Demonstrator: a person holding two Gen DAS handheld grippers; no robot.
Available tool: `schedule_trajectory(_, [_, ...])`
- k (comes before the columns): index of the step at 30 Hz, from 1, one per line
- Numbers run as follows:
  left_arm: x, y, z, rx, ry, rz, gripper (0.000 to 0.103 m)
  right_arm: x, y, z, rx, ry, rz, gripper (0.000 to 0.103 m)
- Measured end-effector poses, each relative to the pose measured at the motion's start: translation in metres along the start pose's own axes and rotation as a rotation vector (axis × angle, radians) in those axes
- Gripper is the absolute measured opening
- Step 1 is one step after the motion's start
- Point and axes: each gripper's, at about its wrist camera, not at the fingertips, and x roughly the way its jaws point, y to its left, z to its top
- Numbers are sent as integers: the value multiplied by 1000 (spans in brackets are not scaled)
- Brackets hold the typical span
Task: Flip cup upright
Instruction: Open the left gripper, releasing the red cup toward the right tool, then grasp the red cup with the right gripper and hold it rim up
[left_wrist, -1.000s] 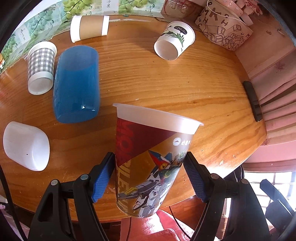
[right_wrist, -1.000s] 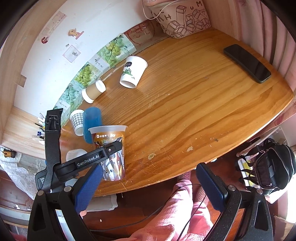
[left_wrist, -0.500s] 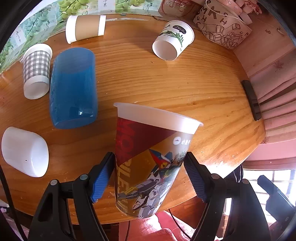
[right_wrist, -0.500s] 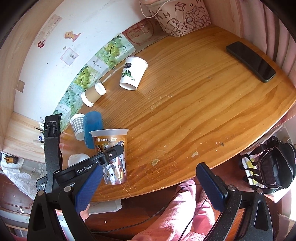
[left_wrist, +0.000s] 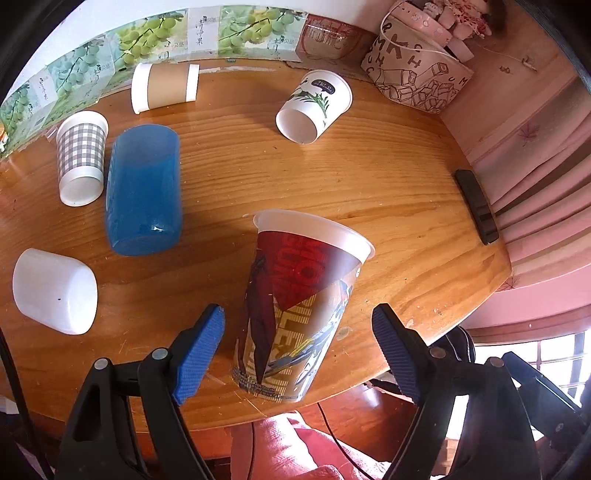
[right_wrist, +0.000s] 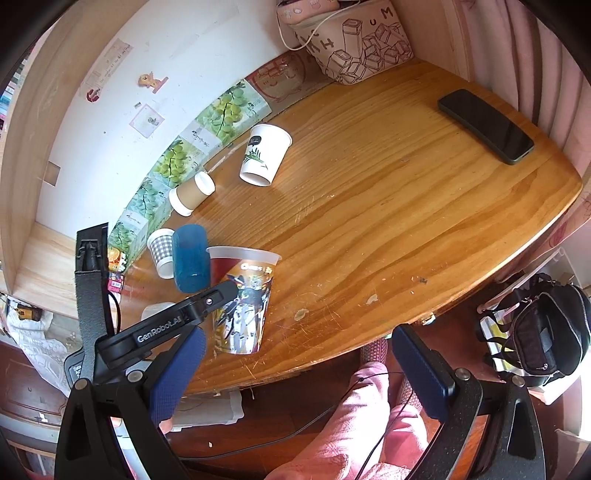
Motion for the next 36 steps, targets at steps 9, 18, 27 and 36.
schedule_trajectory(9, [-44, -6, -31, -16, -149, 22, 85, -4, -8, -4, -6, 10, 69, 102])
schedule_trajectory(18, [-77, -2, -51, -69, -271, 115, 85, 20, -14, 1, 40, 66, 139, 102])
schedule_trajectory(27, [-93, 6, -60, -83, -286, 191, 85, 57, -19, 10, 114, 116, 170, 102])
schedule_trajectory(36, [-92, 16, -62, -73, -249, 203, 85, 88, -17, 20, 158, 121, 147, 98])
